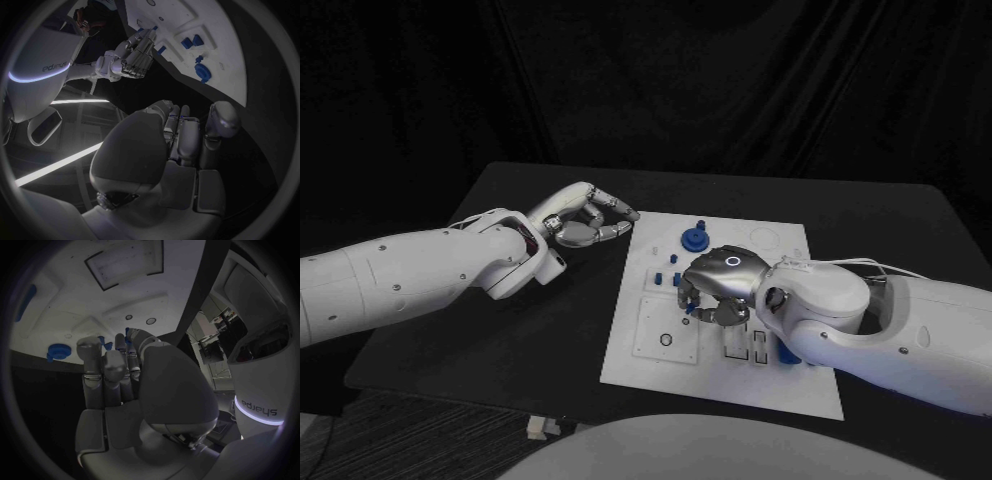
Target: Assemble the parts on the task board
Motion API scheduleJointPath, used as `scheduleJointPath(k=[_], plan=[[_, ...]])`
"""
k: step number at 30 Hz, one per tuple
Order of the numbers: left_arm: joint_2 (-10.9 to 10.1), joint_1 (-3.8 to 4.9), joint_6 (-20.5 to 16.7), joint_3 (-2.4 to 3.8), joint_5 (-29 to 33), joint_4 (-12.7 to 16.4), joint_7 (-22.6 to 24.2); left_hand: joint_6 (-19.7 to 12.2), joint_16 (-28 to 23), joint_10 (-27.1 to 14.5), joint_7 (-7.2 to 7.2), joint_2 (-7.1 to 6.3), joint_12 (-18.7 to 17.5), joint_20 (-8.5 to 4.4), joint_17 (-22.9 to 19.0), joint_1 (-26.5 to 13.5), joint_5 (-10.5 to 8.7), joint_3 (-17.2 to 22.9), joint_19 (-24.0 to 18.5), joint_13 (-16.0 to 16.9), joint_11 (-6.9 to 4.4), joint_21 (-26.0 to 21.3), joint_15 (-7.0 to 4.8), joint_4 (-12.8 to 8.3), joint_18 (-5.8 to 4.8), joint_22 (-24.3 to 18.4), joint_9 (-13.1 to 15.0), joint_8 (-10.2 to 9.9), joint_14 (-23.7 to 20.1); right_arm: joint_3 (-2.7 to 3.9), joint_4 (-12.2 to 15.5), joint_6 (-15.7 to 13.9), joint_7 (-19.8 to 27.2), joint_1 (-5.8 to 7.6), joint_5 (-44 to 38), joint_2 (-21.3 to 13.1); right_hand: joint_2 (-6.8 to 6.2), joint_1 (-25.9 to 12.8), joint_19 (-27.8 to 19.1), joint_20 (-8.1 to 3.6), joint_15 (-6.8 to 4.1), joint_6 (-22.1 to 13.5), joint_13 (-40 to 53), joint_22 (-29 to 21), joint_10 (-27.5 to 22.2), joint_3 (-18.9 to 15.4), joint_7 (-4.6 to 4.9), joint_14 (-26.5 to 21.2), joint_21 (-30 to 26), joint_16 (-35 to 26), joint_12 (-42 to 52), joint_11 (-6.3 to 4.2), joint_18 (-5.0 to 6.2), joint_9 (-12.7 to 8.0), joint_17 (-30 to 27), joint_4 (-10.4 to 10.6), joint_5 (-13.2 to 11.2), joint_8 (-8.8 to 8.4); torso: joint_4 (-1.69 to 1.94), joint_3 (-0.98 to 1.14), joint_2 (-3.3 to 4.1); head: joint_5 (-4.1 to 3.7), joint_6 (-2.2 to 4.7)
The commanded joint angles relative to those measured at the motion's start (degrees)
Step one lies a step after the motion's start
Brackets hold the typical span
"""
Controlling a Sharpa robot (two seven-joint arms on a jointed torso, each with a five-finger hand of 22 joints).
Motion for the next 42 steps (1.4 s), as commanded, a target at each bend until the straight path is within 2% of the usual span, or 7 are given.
scheduleJointPath(k=[1,14,42], plan=[[0.11,-0.14,0.55,0.05,0.22,0.04,0.51,0.02,-0.4,0.36,0.14,0.04,0.14,0.13,-0.12,0.74,0.27,0.34,-0.39,-0.08,0.04,-0.22,0.22,0.0,0.65,7.11,-0.09,-0.09,-0.14,0.03,-0.1,0.79,-0.62,-0.4,-0.24,0.1,0.39,-0.03,-0.3,0.3,0.45,0.01,-0.04,5.49,0.25,0.16,0.46,-0.18,-0.33,-0.22,-0.09,0.31,-0.06,0.1,-0.11,-0.27,-0.19,0.13,0.07,0.02,-0.01,0.12,0.0],[0.22,-0.55,0.76,0.05,0.22,-0.11,0.6,0.02,-0.42,0.35,0.19,0.06,0.13,0.15,-0.17,0.75,0.29,0.37,-0.48,-0.08,0.05,-0.38,0.26,0.0,0.67,7.07,-0.09,-0.09,-0.18,0.02,-0.58,0.59,-0.65,-1.2,-0.24,0.53,0.4,-0.02,-0.3,0.34,0.49,-0.03,-0.05,5.51,0.25,0.17,0.5,-0.21,-0.24,-0.23,-0.1,0.35,-0.08,0.11,-0.12,-0.3,-0.2,0.1,0.05,-0.07,-0.05,0.61,0.0],[0.24,-0.86,0.84,0.05,0.22,-0.12,0.63,0.03,-0.49,0.36,0.24,0.09,0.11,0.19,-0.3,0.77,0.3,0.41,-0.6,-0.08,0.07,-0.6,0.31,0.0,0.71,7.01,-0.09,-0.09,-0.27,0.02,-1.98,-0.09,-0.41,-2.35,-0.24,0.94,0.43,0.08,-0.38,0.42,0.57,-0.08,-0.05,5.49,0.26,0.24,0.55,-0.32,-0.32,-0.33,-0.12,0.4,-0.07,0.14,-0.22,-0.46,-0.23,0.04,0.02,0.02,-0.01,0.7,0.0]])
